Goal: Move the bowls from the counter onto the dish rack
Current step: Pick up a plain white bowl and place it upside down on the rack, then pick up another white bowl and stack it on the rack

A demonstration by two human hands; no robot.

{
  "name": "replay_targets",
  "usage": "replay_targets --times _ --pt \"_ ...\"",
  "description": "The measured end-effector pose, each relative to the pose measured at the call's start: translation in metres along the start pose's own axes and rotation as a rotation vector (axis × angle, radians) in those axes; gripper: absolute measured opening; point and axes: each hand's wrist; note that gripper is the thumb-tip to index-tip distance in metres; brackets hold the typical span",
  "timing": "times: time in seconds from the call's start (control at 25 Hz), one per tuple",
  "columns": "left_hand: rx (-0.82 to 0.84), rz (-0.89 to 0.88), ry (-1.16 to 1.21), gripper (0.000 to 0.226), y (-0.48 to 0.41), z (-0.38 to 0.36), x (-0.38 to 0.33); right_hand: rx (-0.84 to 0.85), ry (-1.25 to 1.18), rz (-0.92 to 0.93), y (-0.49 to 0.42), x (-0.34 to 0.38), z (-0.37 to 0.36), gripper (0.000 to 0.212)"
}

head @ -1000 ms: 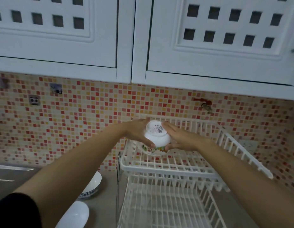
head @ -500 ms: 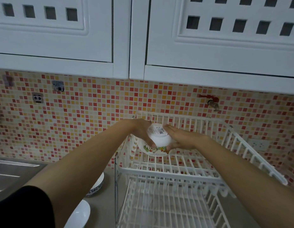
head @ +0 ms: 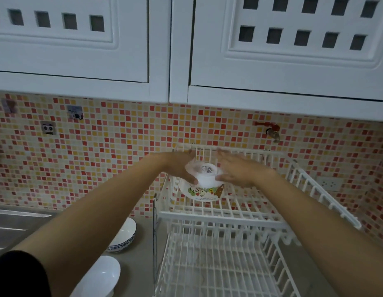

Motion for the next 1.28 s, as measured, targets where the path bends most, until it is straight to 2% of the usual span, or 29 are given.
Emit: replay_targets --times 0.16,0.32,0.44,0.52,0.64,0.72,0.84,0.92,1.04,1.12,1.28 --pt "-0.286 0.015 0.044 0.073 0.061 -0.002 0.043 -0.340 0.004 -0.027 0.019 0.065 0.021 0.072" --pt "-0.377 0.179 0.185 0.061 0.141 -0.048 0.104 -0.439 -0.074 0.134 0.024 0.177 -0.003 0.071" --pt "-0.290 0.349 0.285 0.059 0.208 -0.117 0.149 -0.316 -0.184 0.238 0.008 0.270 -0.064 0.070" --pt "-0.205 0.429 0.321 0.058 0.251 -0.171 0.177 -0.191 -0.293 0.232 -0.003 0.328 -0.117 0.071" --pt "-0.133 0.520 0.340 0.055 0.302 -0.238 0.206 -0.058 -0.480 0.154 -0.008 0.398 -0.192 0.072" --pt "-0.034 0.653 0.358 0.058 0.330 -0.280 0.223 0.026 -0.571 0.084 -0.008 0.447 -0.237 0.072" --pt "0.113 0.794 0.373 0.062 0.354 -0.341 0.241 0.131 -0.674 -0.089 -0.012 0.504 -0.288 0.074" --pt "0.161 0.837 0.435 0.060 0.356 -0.371 0.245 0.175 -0.745 -0.234 -0.020 0.522 -0.308 0.074" --pt "0.147 0.891 0.479 0.042 0.352 -0.395 0.248 0.231 -0.872 -0.387 -0.031 0.536 -0.326 0.069" --pt "0.144 0.937 0.456 0.033 0.350 -0.401 0.251 0.225 -0.866 -0.416 -0.035 0.543 -0.335 0.060" --pt "0.147 0.937 0.426 0.034 0.356 -0.395 0.256 0.242 -0.965 -0.469 -0.036 0.543 -0.331 0.057"
Point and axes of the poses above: each hand's wrist, its own y-axis away from the middle knuckle, its own z-axis out of the back of the hand, x = y × z, and after that the axes turned 8 degrees about -y, right-handed
